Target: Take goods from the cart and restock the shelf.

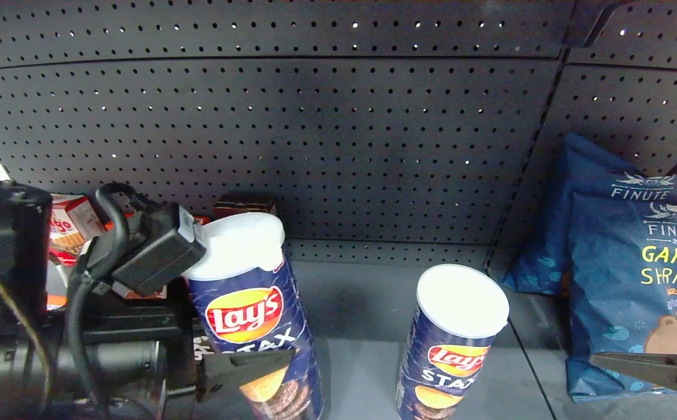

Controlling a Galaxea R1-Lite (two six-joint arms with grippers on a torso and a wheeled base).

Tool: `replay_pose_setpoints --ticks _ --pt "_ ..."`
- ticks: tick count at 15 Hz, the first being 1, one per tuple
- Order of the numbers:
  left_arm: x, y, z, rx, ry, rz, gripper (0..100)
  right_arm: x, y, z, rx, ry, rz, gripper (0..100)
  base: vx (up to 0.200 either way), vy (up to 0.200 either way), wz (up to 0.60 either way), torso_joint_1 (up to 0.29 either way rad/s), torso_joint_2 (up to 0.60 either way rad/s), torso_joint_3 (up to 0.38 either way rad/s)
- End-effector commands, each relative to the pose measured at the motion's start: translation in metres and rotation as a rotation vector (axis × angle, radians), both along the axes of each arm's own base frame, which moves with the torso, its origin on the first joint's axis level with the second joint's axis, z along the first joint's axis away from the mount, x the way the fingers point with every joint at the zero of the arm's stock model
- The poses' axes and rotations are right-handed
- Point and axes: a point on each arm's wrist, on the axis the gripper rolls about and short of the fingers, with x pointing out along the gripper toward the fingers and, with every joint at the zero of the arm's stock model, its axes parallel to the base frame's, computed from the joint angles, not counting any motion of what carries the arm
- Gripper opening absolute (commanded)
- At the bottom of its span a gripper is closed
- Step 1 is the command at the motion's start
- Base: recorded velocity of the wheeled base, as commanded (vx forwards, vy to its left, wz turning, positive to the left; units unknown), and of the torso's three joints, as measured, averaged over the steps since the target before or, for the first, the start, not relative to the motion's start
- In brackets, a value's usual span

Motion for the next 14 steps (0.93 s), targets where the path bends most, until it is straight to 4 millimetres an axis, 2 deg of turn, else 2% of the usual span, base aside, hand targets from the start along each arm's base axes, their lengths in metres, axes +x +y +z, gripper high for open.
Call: replay_pose_setpoints --ticks 1,8,12,14 --pt "0.020 -0.009 -0.006 0.039 0.008 0.000 0 -0.002 -0.002 0.000 0.008 -0.007 0.001 100 0.000 0.000 0.00 0.000 0.00 0.000" --pt "0.071 -0.035 0.003 0.028 -0.021 -0.039 0 -0.003 -0.002 -0.002 0.009 0.000 0.005 100 0.000 0.000 0.00 0.000 0.00 0.000" --pt "0.087 -0.043 -0.002 0.046 -0.028 -0.056 0 -0.004 -0.003 -0.005 0.005 0.009 0.004 100 0.000 0.000 0.00 0.000 0.00 0.000" --pt "0.098 -0.047 0.004 0.027 -0.040 -0.071 0 -0.006 -0.004 -0.007 0.013 0.020 0.003 100 0.000 0.000 0.00 0.000 0.00 0.000"
